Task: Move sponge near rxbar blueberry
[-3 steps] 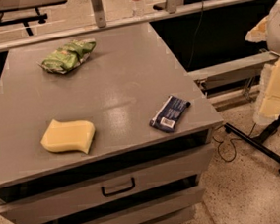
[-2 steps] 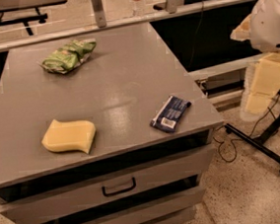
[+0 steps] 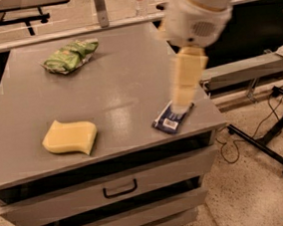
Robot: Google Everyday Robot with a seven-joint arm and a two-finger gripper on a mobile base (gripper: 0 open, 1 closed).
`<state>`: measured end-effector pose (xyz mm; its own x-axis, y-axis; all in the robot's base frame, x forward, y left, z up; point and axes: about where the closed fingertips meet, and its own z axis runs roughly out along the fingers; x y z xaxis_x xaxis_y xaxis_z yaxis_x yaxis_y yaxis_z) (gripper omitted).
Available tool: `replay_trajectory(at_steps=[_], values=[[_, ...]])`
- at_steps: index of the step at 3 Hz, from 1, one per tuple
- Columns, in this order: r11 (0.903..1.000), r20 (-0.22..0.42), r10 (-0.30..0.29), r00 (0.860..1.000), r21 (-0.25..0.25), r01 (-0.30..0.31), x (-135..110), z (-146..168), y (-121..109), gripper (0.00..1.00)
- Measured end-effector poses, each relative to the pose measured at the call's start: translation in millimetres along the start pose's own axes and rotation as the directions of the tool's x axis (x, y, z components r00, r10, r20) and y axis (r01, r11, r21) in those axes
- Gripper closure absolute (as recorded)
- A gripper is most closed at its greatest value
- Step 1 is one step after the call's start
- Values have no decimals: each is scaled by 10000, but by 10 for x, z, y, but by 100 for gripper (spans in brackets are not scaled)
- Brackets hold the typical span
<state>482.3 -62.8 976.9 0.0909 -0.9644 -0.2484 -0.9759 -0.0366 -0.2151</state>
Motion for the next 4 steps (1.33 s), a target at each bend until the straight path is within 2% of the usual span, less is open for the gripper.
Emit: replay_trajectory(at_steps=[1,2,3,4], values=[[9914,415,-1178,9922,-526,1199,-793,298,-13,0],[9828,315,-1619,9863,-850,1640,-1194,615,-2,0],[9843,-185,-1469,9890,-1016,1443,-1476,999,7,0],[9880,-770,-499,9958,-1495,379,-1679,1428,105,0]])
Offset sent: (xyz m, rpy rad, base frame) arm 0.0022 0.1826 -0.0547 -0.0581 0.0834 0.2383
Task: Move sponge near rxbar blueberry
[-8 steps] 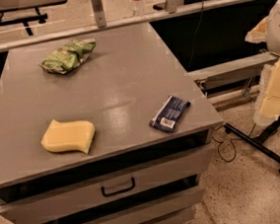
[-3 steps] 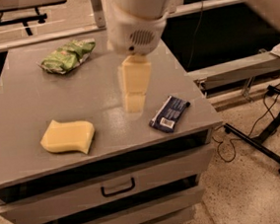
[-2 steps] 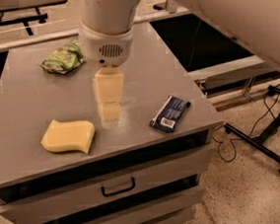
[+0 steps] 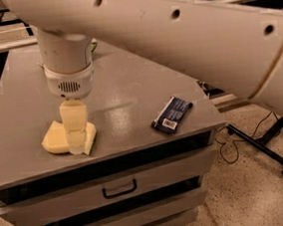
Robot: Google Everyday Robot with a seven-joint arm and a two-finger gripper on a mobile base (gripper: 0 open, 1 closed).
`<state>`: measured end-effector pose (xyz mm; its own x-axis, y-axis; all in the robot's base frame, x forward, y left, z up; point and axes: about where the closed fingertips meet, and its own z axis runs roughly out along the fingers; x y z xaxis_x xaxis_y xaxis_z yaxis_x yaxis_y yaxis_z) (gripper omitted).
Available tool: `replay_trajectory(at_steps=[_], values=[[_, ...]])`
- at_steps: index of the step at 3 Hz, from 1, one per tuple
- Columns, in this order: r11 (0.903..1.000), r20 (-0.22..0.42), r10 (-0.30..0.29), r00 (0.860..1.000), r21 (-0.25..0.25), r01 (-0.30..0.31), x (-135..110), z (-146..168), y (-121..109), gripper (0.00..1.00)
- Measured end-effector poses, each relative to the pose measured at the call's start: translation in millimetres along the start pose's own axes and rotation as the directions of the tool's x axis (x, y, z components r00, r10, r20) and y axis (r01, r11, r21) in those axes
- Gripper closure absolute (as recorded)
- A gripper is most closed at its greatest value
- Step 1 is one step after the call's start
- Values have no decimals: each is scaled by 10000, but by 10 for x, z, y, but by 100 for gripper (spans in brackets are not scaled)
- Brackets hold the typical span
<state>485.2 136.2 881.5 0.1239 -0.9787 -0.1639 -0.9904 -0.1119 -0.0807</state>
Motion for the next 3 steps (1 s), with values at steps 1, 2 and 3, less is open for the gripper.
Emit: replay_trajectory(at_steps=[1,2,3], values=[[9955,-141,721,9973,-611,-729,-34,238,51,0],[9879,-75,1113,9938,-1082,-1114,-59,395,103,15],[9757,445,1680,9848,-1498,-1597,-46,454,70,47]])
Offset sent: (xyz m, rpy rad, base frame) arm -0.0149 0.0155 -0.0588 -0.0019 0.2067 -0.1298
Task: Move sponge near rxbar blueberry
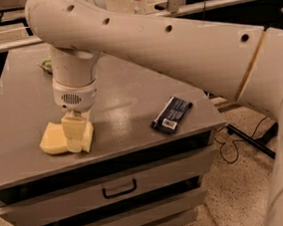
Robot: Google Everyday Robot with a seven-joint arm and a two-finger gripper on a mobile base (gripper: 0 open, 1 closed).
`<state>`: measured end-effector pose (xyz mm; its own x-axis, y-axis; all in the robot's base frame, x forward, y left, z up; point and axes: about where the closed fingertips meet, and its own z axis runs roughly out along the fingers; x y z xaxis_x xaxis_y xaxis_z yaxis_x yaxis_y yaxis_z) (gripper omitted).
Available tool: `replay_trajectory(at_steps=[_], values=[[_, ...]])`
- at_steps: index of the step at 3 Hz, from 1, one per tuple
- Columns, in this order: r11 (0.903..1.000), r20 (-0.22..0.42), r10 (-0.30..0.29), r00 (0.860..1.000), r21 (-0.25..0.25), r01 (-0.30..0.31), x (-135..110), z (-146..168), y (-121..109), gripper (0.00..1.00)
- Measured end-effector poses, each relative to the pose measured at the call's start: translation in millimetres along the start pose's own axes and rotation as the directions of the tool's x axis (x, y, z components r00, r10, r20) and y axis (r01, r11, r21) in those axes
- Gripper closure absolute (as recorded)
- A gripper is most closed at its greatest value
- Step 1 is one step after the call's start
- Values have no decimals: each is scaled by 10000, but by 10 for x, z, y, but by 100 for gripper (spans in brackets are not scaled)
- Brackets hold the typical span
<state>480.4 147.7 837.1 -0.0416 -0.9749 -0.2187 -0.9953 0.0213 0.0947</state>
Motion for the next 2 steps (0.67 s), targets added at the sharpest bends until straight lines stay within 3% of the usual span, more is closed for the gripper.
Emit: replay_trajectory(at_steps=[1,2], values=[[9991,674,377,9970,-222,-363,25,-78,-65,69],[9984,1399,557,9886,-177,-538,217,-344,-261,92]])
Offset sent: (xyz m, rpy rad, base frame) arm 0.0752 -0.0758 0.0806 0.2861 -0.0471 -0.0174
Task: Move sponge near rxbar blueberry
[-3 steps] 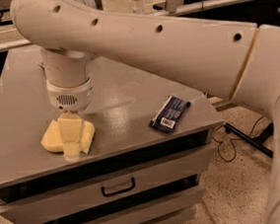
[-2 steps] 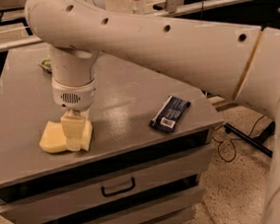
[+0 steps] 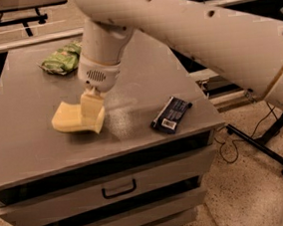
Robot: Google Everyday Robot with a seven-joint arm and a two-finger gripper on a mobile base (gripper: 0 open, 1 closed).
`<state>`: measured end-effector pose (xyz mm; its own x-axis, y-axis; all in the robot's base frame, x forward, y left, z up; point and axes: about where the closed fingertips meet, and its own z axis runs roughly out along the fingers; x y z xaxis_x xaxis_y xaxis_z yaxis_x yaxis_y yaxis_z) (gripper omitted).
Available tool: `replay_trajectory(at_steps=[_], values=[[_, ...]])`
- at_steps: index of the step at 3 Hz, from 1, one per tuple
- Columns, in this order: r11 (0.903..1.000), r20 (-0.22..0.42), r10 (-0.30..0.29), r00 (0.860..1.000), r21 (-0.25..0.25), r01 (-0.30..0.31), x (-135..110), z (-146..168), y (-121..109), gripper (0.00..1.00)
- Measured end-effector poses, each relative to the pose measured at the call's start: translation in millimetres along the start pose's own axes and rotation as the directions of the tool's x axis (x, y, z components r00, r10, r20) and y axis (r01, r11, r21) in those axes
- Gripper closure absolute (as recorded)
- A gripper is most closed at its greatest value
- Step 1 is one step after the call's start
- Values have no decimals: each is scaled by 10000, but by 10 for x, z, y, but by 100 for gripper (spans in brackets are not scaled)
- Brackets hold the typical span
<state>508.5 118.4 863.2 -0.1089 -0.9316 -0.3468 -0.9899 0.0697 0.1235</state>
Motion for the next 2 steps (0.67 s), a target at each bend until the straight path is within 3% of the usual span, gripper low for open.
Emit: replay_trajectory(at_steps=[1,2], values=[[9991,522,-190,9985,377,170,323,-435,-387,100],[9960,325,-342,9989,835,314,649,-714,-735,100]])
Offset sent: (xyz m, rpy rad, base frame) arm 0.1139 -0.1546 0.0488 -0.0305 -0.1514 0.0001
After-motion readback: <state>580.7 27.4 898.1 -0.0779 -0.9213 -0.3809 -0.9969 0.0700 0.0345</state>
